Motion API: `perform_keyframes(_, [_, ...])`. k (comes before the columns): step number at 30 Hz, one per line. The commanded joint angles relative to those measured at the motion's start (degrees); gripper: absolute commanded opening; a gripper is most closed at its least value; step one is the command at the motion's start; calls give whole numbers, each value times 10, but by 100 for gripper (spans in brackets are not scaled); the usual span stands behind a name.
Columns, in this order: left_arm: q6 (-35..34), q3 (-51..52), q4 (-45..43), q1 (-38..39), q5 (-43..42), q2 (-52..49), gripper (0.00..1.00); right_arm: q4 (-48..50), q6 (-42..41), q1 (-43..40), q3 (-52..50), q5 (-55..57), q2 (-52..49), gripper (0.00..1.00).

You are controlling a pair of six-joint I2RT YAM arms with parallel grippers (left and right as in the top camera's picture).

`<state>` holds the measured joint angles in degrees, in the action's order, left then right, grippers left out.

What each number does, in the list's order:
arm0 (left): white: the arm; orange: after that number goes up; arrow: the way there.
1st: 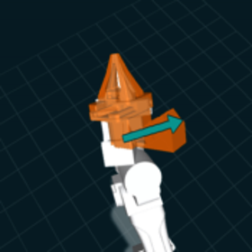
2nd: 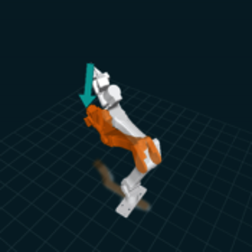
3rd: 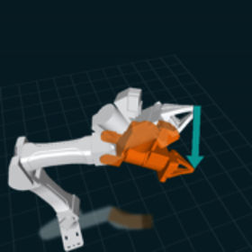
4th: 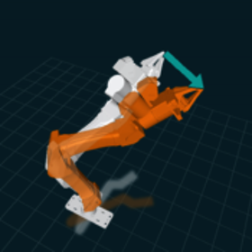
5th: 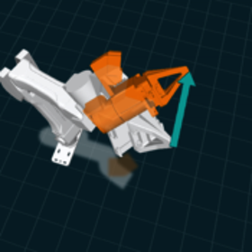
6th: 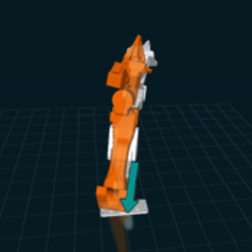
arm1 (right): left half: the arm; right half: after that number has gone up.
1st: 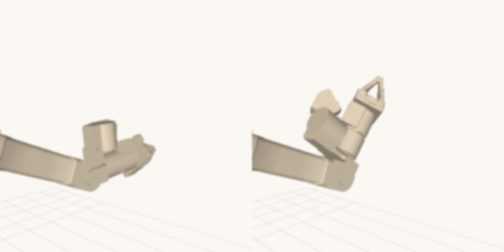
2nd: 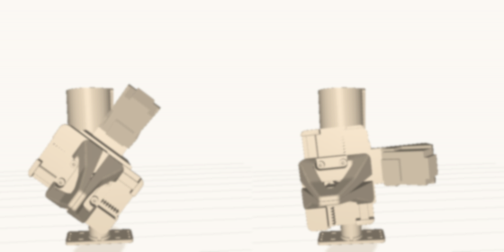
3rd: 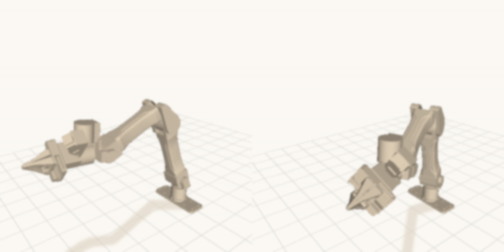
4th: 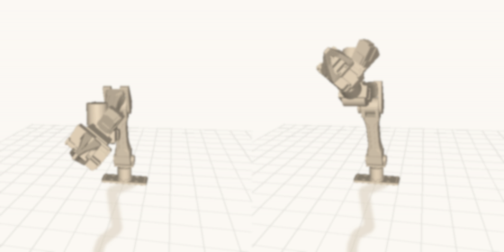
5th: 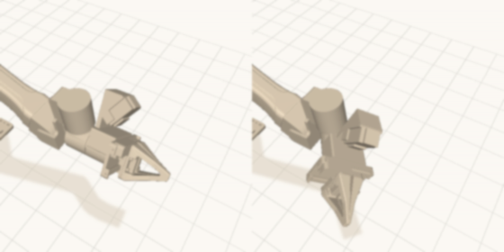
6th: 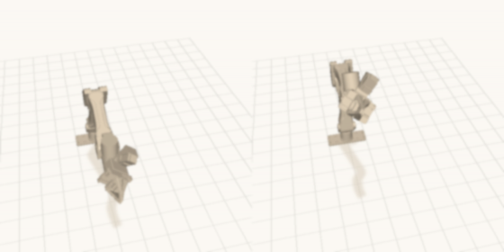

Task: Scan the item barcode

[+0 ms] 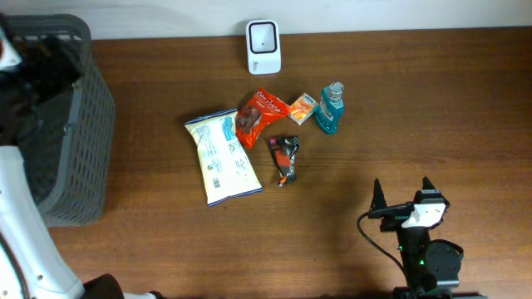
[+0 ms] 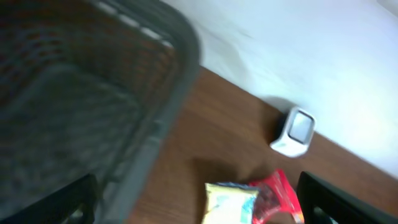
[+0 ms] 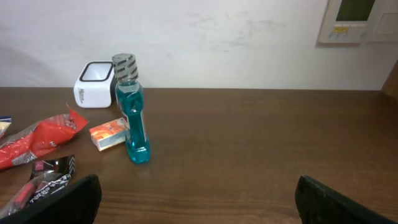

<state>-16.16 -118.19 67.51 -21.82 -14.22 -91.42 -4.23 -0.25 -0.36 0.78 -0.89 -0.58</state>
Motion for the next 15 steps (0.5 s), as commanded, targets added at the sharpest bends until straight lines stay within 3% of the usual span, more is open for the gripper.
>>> perform_keyframes(1, [-24,-7,22,-13,19,-3,99,53,-46,4,-5,-91,4,98])
perform_keyframes(4, [-24,-7,37,-14,51,-3,99,117,-180,3,-5,-316,4,99])
perform_keyframes(6, [-25,-7,21,-13,122,-4,99,183,-272,3,-5,-327,4,99])
perform_keyframes(9, [-25,-7,13,-13,153,-4,99,300,-287,3,10,-329,1,98])
perform_keyframes(12, [-25,-7,13,-13,153,-5,99,203,-234,3,107,-323,-37,99])
perform_keyframes(15, [-25,-7,20,-13,153,-5,99,-18,-146,3,288,-315,-172,99])
